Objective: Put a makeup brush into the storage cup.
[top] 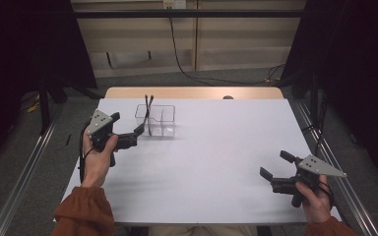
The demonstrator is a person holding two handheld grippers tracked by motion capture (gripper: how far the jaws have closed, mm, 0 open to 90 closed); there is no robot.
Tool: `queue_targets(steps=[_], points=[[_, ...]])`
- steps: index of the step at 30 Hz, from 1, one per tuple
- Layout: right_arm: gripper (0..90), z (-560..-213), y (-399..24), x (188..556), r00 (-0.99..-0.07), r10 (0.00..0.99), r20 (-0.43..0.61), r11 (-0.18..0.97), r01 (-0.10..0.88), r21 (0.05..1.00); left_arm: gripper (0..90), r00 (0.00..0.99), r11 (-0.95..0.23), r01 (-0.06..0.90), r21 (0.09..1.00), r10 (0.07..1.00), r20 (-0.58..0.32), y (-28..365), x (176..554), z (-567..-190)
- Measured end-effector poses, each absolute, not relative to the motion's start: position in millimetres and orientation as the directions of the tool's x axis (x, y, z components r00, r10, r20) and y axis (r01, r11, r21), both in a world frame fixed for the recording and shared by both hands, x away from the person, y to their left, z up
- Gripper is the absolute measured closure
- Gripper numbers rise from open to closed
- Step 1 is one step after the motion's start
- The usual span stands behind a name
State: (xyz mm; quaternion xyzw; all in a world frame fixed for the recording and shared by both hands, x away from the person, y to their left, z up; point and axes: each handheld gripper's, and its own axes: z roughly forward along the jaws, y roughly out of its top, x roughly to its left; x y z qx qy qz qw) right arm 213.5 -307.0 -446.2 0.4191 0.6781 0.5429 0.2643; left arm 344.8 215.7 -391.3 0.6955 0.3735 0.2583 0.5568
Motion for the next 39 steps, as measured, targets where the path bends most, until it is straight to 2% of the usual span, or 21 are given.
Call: queue_targets(steps=[10,17,25,39], points=[[0.6,-445.6,-306.7,212.5,-0.510,0.854,0.102,0.054,0.283,0.958,2.3,0.572,-0.107,0.200,0.974,0.820,-0.028,223.1,314.7,-397.7],[0.6,-445.7,-307.5,211.7,-0.512,0.853,0.102,0.056,0.284,0.957,2.3,0.552,-0.066,0.215,0.974,0.831,-0.066,236.9,294.4,-407.5],[0.6,-444.8,-309.0,209.8,-0.509,0.855,0.099,0.055,0.279,0.959,2.3,0.562,-0.083,0.194,0.978,0.826,-0.041,244.3,277.1,-411.6],[0.4,-443.0,-311.5,206.3,-0.512,0.853,0.096,0.053,0.269,0.962,1.9,0.581,-0.077,0.223,0.972,0.811,-0.069,243.1,247.7,-421.8]])
